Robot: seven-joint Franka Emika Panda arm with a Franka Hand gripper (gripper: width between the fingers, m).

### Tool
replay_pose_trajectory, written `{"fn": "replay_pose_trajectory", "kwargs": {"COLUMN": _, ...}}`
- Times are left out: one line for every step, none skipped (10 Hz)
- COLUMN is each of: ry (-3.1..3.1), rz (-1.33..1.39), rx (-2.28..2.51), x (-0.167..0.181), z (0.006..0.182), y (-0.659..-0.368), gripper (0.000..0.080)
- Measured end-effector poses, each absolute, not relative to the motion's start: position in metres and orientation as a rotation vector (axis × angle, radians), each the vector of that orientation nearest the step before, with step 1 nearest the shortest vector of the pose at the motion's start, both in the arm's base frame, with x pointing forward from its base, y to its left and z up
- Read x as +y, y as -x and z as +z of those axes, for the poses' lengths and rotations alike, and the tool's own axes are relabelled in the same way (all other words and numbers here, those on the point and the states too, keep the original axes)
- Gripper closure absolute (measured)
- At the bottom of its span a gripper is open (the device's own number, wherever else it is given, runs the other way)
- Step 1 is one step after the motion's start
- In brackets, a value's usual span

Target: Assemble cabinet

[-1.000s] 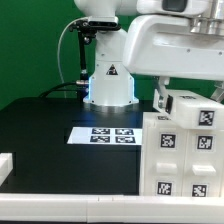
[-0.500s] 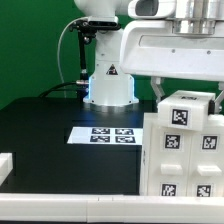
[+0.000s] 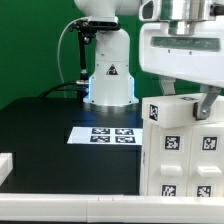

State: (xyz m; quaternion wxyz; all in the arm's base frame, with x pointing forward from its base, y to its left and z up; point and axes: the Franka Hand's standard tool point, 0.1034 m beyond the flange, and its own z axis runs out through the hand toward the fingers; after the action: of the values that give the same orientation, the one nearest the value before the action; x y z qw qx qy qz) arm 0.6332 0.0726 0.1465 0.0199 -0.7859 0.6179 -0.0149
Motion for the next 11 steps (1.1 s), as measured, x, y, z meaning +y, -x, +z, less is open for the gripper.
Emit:
{"fn": "replay_pose_trajectory", "kwargs": {"ry": 2.323, "rz": -0.037, "rx": 2.035, "x": 0.073, "z": 0.146, "y": -0.633, "gripper": 0.0242}}
{"fn": "replay_pose_trajectory", "kwargs": {"ry": 2.292, "rz": -0.036, "rx": 2.070, "x": 0.073, "z": 0.146, "y": -0.633, "gripper": 0.0242}}
{"fn": "replay_pose_trajectory", "kwargs": {"ry": 2.221, "rz": -0.031, "rx": 2.143, "x": 0.073, "z": 0.146, "y": -0.633, "gripper": 0.0242}}
{"fn": "replay_pose_trajectory", "kwargs": {"ry": 2.161, "rz": -0.024, "rx": 2.197, "x": 0.072, "z": 0.145, "y": -0.633, "gripper": 0.0242}}
{"fn": "replay_pose_trajectory", "kwargs": {"ry": 2.067, "rz": -0.012, "rx": 2.268, "x": 0.072, "z": 0.145, "y": -0.634, "gripper": 0.0242}}
{"fn": "replay_pose_trajectory", "kwargs": {"ry": 2.094, "rz": -0.014, "rx": 2.244, "x": 0.072, "z": 0.145, "y": -0.634, "gripper": 0.0242}}
{"fn": "replay_pose_trajectory", "kwargs": {"ry": 2.095, "rz": -0.013, "rx": 2.244, "x": 0.072, "z": 0.145, "y": -0.634, "gripper": 0.0170}}
{"fn": "replay_pose_trajectory", "kwargs": {"ry": 2.098, "rz": -0.014, "rx": 2.238, "x": 0.074, "z": 0.146, "y": -0.634, "gripper": 0.0170}}
{"fn": "replay_pose_trajectory", "kwargs": {"ry": 2.110, "rz": -0.021, "rx": 2.208, "x": 0.077, "z": 0.156, "y": -0.636, "gripper": 0.0058}}
{"fn": "replay_pose_trajectory", "kwargs": {"ry": 2.110, "rz": -0.033, "rx": 2.170, "x": 0.081, "z": 0.173, "y": -0.638, "gripper": 0.0012}}
{"fn": "replay_pose_trajectory", "kwargs": {"ry": 2.115, "rz": -0.036, "rx": 2.136, "x": 0.081, "z": 0.191, "y": -0.639, "gripper": 0.0003}}
